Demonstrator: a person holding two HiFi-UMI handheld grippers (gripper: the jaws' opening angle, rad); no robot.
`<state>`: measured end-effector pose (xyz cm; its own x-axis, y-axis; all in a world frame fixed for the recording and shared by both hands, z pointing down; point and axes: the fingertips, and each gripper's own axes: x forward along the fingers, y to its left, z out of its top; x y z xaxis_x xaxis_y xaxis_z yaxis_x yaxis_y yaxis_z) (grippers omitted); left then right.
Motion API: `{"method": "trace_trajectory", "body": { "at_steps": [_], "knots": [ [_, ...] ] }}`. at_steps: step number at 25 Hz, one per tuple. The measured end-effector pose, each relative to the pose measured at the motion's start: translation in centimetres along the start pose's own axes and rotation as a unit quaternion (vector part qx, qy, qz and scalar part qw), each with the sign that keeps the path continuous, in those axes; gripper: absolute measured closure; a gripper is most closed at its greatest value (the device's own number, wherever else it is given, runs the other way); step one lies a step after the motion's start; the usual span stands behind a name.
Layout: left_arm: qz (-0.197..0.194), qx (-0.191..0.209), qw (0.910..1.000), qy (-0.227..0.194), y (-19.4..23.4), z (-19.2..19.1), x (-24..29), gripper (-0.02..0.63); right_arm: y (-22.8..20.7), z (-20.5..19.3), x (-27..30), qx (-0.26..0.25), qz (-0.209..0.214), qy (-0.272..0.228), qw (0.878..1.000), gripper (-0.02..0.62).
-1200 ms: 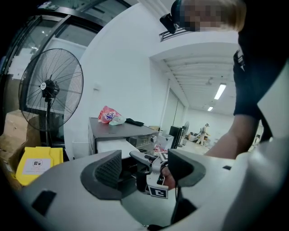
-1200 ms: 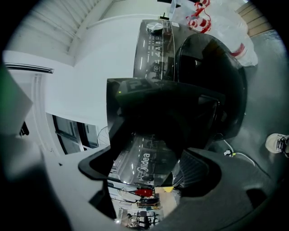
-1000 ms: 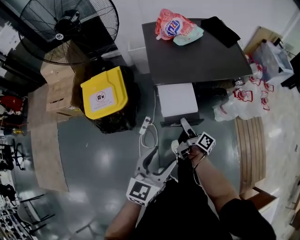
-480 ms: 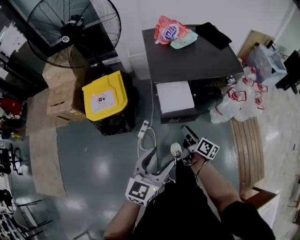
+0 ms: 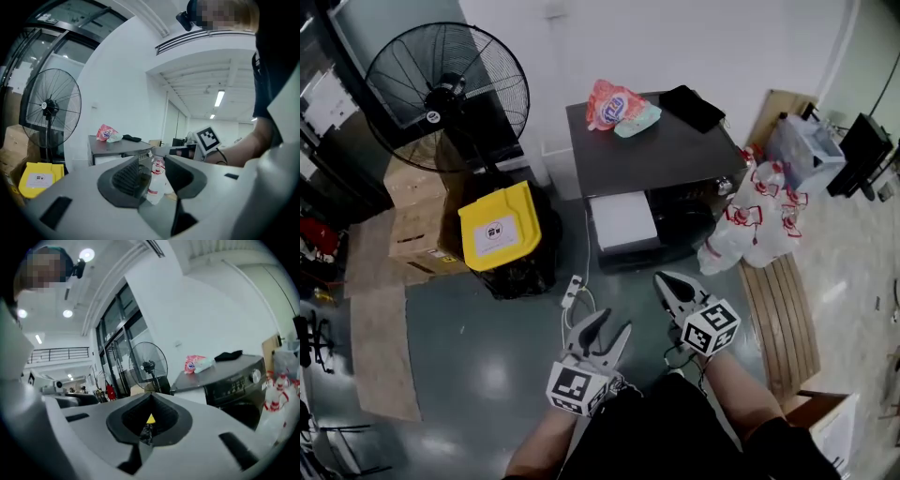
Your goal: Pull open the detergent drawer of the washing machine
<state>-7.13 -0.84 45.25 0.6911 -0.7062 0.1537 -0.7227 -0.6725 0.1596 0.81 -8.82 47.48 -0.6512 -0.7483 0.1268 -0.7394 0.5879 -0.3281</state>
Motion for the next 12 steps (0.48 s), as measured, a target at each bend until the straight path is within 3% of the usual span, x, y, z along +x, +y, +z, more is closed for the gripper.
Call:
{"method": "trace_trajectory", "body": {
  "at_steps": [4,9,12],
  "knots": [
    [0.022,-0.006,0.9997,-0.005,-1.8,0.6,0.3,0.576,2.4,3.3,-3.4,-0.083,0.029,-0.008,0.996,0.595],
    [0.063,-0.008,0.998,0.002,-5.2,0.4,0.8,0.589,4.5,5.5,-8.4,-0.167,0.067,-0.005,0.984,0.594],
    [0.085,-0.007,0.9963,0.003,-8.1,0.0,1.1,0.592,4.9,5.6,-11.9,-0.186,0.084,-0.003,0.979,0.594]
  ]
}}
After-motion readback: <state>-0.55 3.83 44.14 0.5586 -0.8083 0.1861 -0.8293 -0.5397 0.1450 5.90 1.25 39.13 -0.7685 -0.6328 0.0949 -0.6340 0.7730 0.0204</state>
